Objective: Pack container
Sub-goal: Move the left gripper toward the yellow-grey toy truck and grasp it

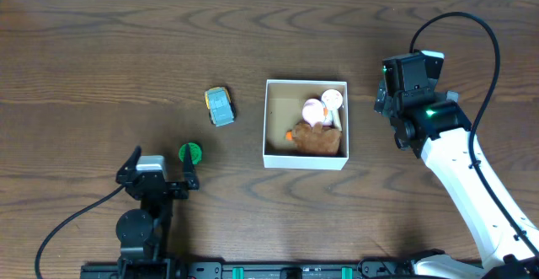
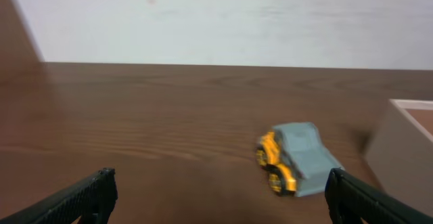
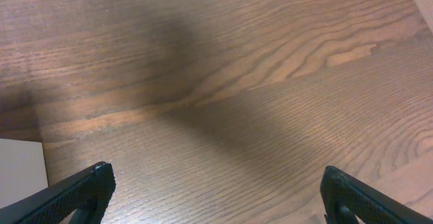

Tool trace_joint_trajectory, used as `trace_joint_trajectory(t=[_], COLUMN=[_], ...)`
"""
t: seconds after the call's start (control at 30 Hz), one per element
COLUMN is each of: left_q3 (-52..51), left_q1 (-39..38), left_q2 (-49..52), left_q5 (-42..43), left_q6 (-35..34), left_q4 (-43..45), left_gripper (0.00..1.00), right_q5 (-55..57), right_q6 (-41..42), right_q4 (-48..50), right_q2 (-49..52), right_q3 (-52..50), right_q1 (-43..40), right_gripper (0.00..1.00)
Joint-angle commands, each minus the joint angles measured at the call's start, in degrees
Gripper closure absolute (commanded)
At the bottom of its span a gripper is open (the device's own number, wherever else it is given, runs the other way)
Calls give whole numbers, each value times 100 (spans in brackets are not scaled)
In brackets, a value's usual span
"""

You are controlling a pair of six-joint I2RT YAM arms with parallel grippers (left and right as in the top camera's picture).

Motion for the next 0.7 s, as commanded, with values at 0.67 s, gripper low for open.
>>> trace_joint_trajectory(t=[0.67], left_q3=[5694], left_q1=[-361], left_q2=[5718], left_q5=[1178], left_q6=[-776], left_q4=[-3606], left_gripper=[2], right_q5=[42], right_q6=[28], right_q4=[-17], right_q2=[-33], right_q3=[55], right_q1=[-31], right_gripper=[1])
